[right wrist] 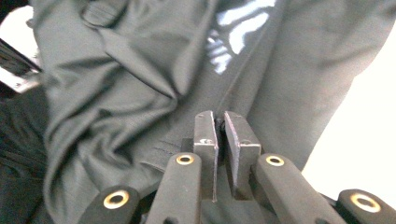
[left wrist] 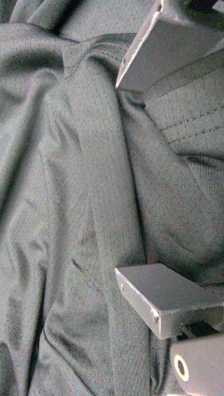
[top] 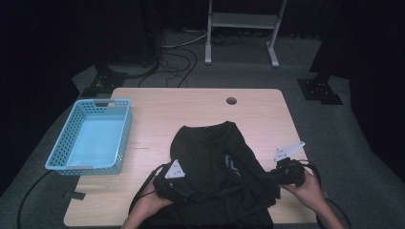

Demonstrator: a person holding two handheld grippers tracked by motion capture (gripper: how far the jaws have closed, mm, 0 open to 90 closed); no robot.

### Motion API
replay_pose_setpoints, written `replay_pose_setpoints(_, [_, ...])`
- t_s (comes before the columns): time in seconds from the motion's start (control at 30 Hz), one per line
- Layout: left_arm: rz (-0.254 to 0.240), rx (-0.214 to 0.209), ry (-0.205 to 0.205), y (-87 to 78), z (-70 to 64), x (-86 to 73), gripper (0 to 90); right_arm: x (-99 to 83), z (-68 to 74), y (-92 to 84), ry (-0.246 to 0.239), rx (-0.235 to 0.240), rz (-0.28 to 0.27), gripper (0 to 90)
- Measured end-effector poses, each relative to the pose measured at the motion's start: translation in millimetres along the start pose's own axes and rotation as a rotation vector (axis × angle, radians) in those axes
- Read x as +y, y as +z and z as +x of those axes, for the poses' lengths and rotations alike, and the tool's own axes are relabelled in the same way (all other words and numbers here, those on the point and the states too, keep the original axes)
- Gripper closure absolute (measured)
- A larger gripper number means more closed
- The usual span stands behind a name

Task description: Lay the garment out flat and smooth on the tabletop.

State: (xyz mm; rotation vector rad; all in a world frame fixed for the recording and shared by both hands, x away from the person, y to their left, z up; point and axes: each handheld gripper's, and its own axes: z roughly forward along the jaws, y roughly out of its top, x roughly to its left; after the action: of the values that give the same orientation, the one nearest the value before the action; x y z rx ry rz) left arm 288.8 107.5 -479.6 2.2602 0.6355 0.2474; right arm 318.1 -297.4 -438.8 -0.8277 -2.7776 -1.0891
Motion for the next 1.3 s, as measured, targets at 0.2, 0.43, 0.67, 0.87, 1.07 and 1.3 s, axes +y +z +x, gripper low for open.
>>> replay_pose_setpoints(0.2, [0.000, -0.001, -0.002, 0.0, -0.2, 0.0, 8.9, -7.6, -12.9, -12.4, 0.009, -0.081, 0.036, 84.4])
replay_pose_setpoints(0.43, [0.000, 0.000, -0.003, 0.0, -0.2, 0.0, 8.9, -22.9, -33.8, -29.7, 0.066, -0.145, 0.049, 84.3])
replay_pose_setpoints(0.67, [0.002, -0.001, -0.003, 0.0, -0.2, 0.1, 8.9, -43.6, -52.6, -46.6, 0.129, -0.207, 0.056, 84.2])
replay_pose_setpoints(0.87, [0.003, -0.001, -0.004, 0.1, -0.2, 0.4, 8.9, -67.3, -69.2, -59.0, 0.205, -0.252, 0.044, 83.5])
replay_pose_setpoints(1.07, [0.002, 0.000, -0.005, 0.1, -0.3, 0.3, 8.9, -86.3, -82.0, -70.0, 0.284, -0.266, -0.015, 83.5])
replay_pose_setpoints(1.3, [0.002, 0.003, -0.008, 0.3, -0.7, 0.4, 8.9, -85.8, -78.7, -72.7, 0.285, -0.258, -0.035, 75.6])
